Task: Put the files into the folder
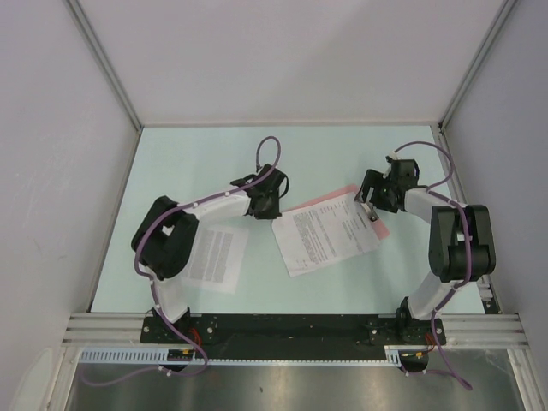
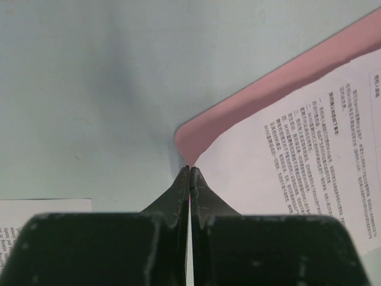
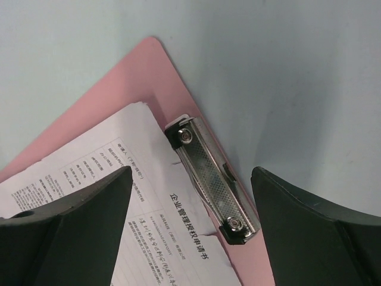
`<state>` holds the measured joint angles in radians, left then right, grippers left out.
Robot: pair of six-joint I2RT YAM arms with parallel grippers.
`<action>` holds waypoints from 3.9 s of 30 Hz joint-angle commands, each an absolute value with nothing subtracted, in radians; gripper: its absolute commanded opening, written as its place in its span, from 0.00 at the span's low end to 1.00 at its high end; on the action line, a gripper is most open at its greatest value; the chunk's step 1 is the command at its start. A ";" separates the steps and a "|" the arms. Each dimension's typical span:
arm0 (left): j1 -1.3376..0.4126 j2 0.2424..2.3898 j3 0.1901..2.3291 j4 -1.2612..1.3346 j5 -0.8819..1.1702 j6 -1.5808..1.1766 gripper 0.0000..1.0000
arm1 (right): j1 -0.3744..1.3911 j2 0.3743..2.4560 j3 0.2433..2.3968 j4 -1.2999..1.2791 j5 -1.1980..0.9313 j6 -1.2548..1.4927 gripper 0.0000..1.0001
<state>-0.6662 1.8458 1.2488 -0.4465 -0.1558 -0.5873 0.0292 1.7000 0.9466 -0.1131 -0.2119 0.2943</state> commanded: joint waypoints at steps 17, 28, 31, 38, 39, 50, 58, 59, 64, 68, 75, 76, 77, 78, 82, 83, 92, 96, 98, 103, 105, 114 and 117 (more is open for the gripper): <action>-0.638 1.845 1.227 -0.399 -0.161 -0.664 0.00 | 0.032 1.732 0.977 -0.153 -0.239 0.308 0.85; -0.623 1.859 1.246 -0.405 -0.167 -0.663 0.00 | 0.029 1.721 0.965 -0.152 -0.255 0.322 0.85; -0.617 1.847 1.236 -0.402 -0.170 -0.663 0.00 | 0.028 1.721 0.965 -0.147 -0.258 0.322 0.85; -0.615 1.865 1.256 -0.403 -0.152 -0.666 0.00 | 0.029 1.726 0.962 -0.153 -0.261 0.324 0.86; -0.615 1.868 1.261 -0.403 -0.147 -0.664 0.00 | 0.029 1.726 0.960 -0.156 -0.261 0.324 0.85; -0.615 1.740 1.204 -0.403 -0.190 -0.611 0.64 | 0.051 1.686 0.885 -0.166 -0.278 0.360 0.85; -0.630 1.563 1.195 -0.434 -0.170 -0.519 0.72 | 0.136 1.487 0.738 -0.193 -0.294 0.460 0.85; -0.635 1.554 1.196 -0.431 -0.132 -0.511 0.72 | 0.153 1.458 0.723 -0.198 -0.301 0.468 0.85; -0.713 1.580 1.178 -0.356 -0.054 -0.509 0.71 | 0.170 1.309 0.696 -0.270 -0.158 0.387 0.85; -0.759 1.675 1.189 -0.308 0.021 -0.549 0.65 | 0.167 1.336 0.699 -0.268 -0.138 0.347 0.81; -0.799 1.761 1.197 -0.265 0.028 -0.581 0.63 | 0.176 1.354 0.701 -0.331 -0.049 0.391 0.63; -0.801 1.767 1.195 -0.259 0.035 -0.584 0.63 | 0.178 1.358 0.701 -0.331 -0.051 0.397 0.63; -0.799 1.781 1.192 -0.250 0.035 -0.591 0.63 | 0.181 1.367 0.701 -0.324 -0.058 0.414 0.63; -0.801 1.786 1.186 -0.247 0.034 -0.601 0.63 | 0.184 1.370 0.701 -0.321 -0.058 0.426 0.60; -0.801 1.799 1.166 -0.236 0.023 -0.629 0.63 | 0.213 1.391 0.701 -0.304 -0.061 0.477 0.61; -0.802 1.801 1.161 -0.230 0.018 -0.633 0.63 | 0.219 1.396 0.701 -0.304 -0.058 0.485 0.62; -0.804 1.850 1.123 -0.213 0.023 -0.684 0.63 | 0.268 1.420 0.701 -0.324 0.038 0.525 0.62; -0.802 1.859 1.100 -0.202 0.017 -0.699 0.63 | 0.279 1.437 0.701 -0.319 0.063 0.532 0.51; -0.804 1.864 1.097 -0.201 0.015 -0.701 0.63 | 0.284 1.445 0.701 -0.316 0.052 0.541 0.50; -0.804 1.864 1.097 -0.202 0.015 -0.704 0.63 | 0.310 1.445 0.701 -0.325 0.078 0.564 0.50; -0.805 1.864 1.095 -0.204 0.015 -0.709 0.63 | 0.317 1.445 0.704 -0.350 0.093 0.583 0.50; -0.818 1.865 1.078 -0.202 0.006 -0.739 0.63 | 0.353 1.477 0.710 -0.396 0.175 0.647 0.48; -0.821 1.859 1.077 -0.206 0.003 -0.742 0.63 | 0.382 1.480 0.710 -0.413 0.213 0.675 0.47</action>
<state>-0.8043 1.8462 1.1076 -0.1864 0.0067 -0.7139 0.3500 1.4464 0.7132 -0.3428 0.1497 0.6151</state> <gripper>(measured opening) 0.626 0.477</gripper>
